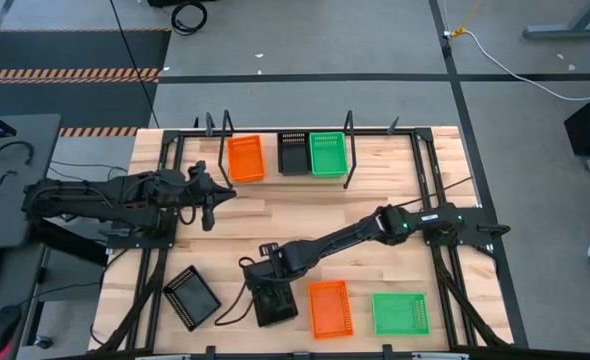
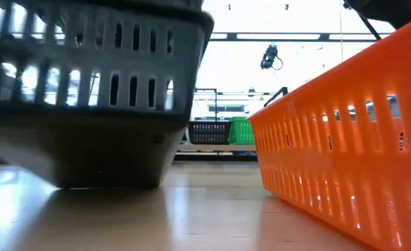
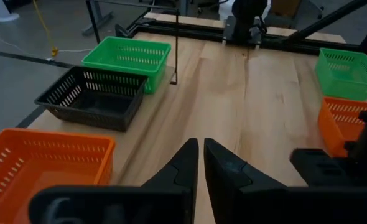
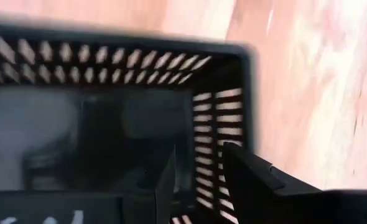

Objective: Stack baskets on shelf by color
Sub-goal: Stack the right black bin on top of the black bin on the shelf

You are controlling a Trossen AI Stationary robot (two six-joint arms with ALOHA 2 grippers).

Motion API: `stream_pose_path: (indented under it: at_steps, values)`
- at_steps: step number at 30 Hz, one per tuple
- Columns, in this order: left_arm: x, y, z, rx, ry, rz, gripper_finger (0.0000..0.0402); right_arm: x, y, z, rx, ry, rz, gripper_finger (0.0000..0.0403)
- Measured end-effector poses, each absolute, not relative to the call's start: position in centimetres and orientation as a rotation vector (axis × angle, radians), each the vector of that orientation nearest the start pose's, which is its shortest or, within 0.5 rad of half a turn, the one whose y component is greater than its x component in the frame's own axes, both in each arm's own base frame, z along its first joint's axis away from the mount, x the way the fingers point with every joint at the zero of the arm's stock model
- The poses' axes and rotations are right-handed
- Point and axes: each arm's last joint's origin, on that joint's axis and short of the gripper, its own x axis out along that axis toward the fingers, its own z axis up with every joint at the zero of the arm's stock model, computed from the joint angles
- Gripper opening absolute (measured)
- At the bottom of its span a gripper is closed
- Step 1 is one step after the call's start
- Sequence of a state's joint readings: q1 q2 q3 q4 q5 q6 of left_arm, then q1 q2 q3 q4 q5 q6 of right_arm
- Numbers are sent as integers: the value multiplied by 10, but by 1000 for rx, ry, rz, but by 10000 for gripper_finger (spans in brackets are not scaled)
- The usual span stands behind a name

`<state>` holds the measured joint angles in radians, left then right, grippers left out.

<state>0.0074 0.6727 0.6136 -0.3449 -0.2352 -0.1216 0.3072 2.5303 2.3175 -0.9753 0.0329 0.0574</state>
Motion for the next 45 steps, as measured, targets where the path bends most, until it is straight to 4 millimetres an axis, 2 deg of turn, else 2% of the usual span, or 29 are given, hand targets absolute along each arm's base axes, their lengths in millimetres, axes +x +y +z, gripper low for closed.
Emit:
stream_pose_path:
  at_steps: [9,12,17,21,25,29,36,40,45]
  values:
    - [150,8,276,-61,381,270,34,503,144,174,-193,1178,163,138]
    - [150,8,277,-58,373,280,36,502,135,173,-248,1200,73,138]
    - [150,8,277,-60,374,281,31,504,106,173,-299,1226,-142,138]
    - [150,8,277,-62,374,281,28,500,87,171,-319,1299,-207,138]
    - [150,8,277,-61,375,281,32,491,82,177,-351,1357,-265,138]
    - [150,8,277,-59,375,281,36,488,90,208,-284,1265,-241,138]
    - [150,8,278,-49,367,278,28,477,130,254,-103,1093,-71,138]
    - [151,8,279,-54,351,278,32,474,148,253,-42,1084,-51,138]
    - [151,8,279,-73,348,280,35,475,153,245,30,1093,-51,144]
